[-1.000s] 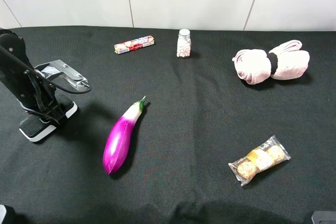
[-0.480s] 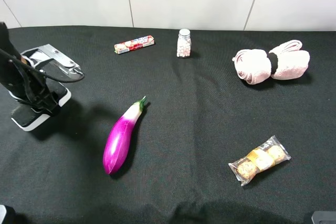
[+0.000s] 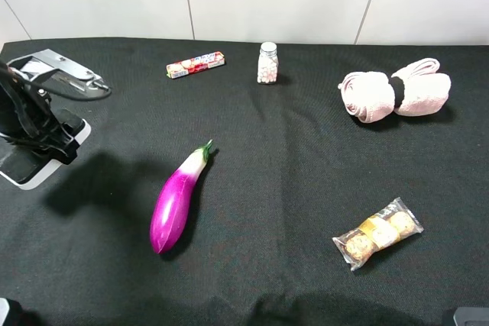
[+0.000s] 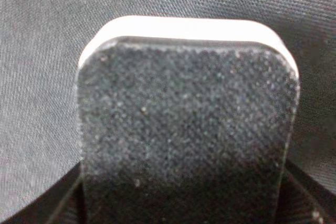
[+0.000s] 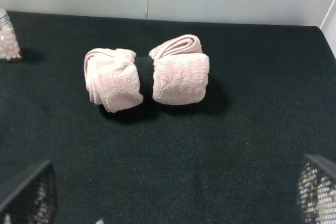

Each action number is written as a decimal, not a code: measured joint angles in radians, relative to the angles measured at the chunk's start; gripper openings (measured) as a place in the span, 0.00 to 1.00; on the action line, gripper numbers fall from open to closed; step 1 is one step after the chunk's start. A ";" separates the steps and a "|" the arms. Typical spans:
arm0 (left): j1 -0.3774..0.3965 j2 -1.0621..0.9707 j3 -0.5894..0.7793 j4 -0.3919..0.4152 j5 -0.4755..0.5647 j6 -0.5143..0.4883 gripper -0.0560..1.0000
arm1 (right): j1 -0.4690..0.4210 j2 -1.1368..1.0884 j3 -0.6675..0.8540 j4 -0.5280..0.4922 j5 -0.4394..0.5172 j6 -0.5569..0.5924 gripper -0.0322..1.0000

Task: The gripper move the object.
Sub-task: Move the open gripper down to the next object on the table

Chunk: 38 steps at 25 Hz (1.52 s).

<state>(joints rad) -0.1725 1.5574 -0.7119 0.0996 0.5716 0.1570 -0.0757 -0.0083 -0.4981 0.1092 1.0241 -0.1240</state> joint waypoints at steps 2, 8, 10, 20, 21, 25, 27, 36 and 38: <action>0.000 -0.002 -0.035 -0.022 0.051 -0.002 0.70 | 0.000 0.000 0.000 0.000 0.000 0.000 0.70; 0.000 -0.006 -0.147 -0.083 0.191 -0.007 0.70 | 0.000 0.000 0.000 0.000 0.000 0.000 0.70; -0.011 -0.006 -0.181 -0.086 0.230 -0.020 0.70 | 0.000 0.000 0.000 0.000 0.000 0.000 0.70; -0.108 -0.006 -0.305 -0.091 0.303 -0.085 0.70 | 0.000 0.000 0.000 0.000 0.000 0.000 0.70; -0.117 -0.006 -0.317 -0.091 0.309 -0.087 0.70 | 0.000 0.000 0.000 0.000 0.000 0.000 0.70; -0.157 -0.006 -0.364 -0.089 0.326 -0.109 0.70 | 0.000 0.000 0.000 0.000 0.000 0.000 0.70; -0.184 -0.006 -0.385 -0.079 0.329 -0.128 0.70 | 0.000 0.000 0.000 0.000 0.000 0.000 0.70; -0.287 0.045 -0.475 -0.021 0.362 -0.203 0.70 | 0.000 0.000 0.000 0.000 0.000 0.000 0.70; -0.309 0.075 -0.511 -0.020 0.370 -0.205 0.70 | 0.000 0.000 0.000 0.000 0.000 0.000 0.70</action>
<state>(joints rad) -0.4816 1.6327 -1.2225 0.0799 0.9417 -0.0479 -0.0757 -0.0083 -0.4981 0.1092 1.0241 -0.1240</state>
